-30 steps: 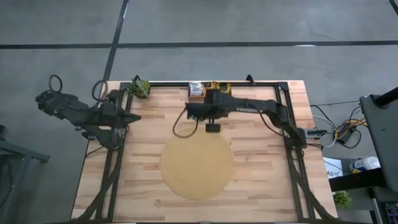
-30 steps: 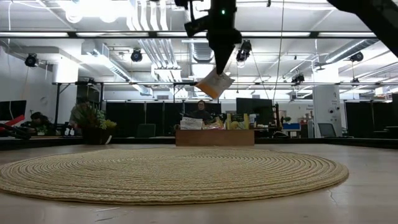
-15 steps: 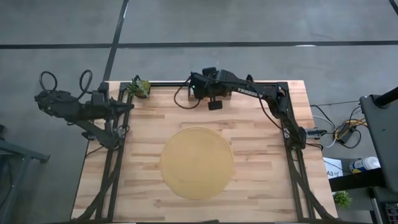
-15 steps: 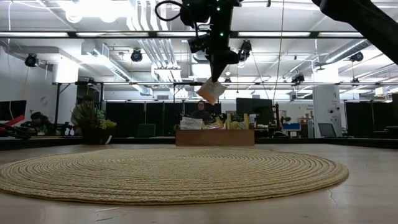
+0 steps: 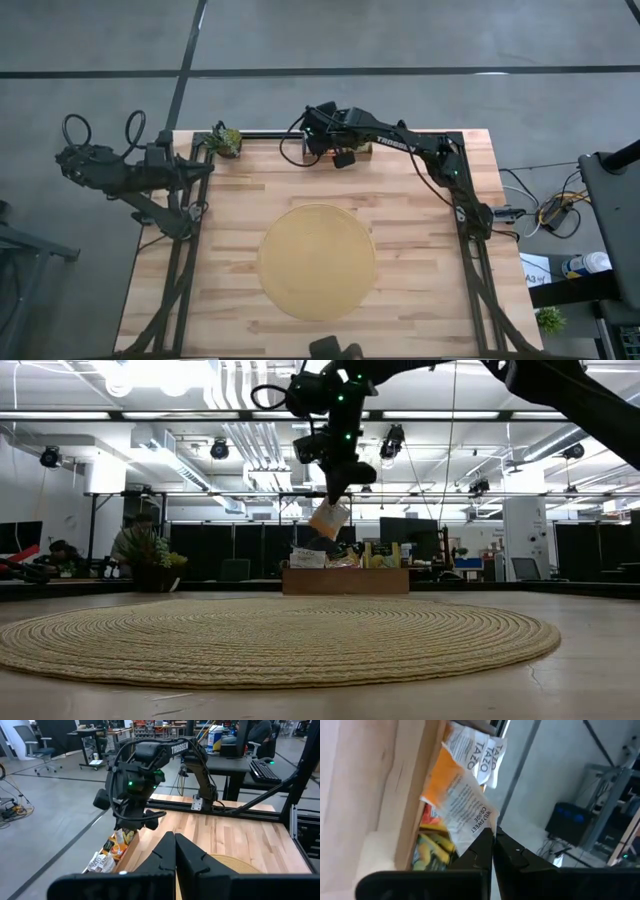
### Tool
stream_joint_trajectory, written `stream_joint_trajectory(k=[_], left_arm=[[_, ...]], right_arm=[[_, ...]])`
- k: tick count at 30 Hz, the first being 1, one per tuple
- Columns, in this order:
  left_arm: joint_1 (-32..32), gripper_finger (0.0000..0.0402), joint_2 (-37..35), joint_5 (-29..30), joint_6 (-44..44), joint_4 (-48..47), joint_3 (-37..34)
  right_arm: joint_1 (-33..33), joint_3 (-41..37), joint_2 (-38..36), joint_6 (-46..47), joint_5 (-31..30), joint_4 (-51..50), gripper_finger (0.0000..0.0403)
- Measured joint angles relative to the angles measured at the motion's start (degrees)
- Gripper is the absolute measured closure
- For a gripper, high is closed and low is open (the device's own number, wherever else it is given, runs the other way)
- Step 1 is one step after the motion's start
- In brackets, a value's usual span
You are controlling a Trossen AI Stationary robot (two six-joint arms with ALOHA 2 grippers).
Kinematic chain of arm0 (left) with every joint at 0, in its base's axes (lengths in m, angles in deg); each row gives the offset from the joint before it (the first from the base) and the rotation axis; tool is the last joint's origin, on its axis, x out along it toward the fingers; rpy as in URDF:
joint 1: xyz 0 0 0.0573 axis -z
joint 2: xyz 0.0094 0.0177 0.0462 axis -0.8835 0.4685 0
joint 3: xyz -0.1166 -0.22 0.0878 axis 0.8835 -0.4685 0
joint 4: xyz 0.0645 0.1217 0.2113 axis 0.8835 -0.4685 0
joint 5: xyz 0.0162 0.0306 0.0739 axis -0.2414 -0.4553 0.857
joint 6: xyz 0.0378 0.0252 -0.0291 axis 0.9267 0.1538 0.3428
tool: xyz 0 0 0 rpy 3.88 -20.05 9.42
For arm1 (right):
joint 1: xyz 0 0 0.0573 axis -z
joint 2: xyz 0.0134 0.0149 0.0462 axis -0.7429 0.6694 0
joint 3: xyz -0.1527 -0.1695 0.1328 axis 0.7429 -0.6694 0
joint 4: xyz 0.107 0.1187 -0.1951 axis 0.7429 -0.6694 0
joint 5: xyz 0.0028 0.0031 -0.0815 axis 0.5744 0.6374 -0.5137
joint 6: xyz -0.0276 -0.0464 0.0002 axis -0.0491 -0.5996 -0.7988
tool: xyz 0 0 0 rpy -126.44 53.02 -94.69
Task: Pick & Place Tea
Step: Put the orange tea bag into the left section of the wooden organizer
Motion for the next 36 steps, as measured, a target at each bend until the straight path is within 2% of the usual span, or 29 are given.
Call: stream_joint_trajectory(k=[13, 27, 36], left_arm=[[0.00, 0.0401, 0.05, -0.02, -2.49, -0.01, 0.00], [0.04, 0.0401, 0.05, 0.37, -2.41, -0.04, 0.00], [0.02, 0.0401, 0.05, 0.41, -1.44, -0.08, 0.00]], right_arm=[[0.57, 0.00, 3.52, -7.57, -1.66, 5.94, 0.0395], [1.50, -0.02, 4.49, -7.56, -1.62, 12.00, 0.0395], [2.47, -2.30, 4.49, -6.90, -1.09, 12.01, 0.0395]])
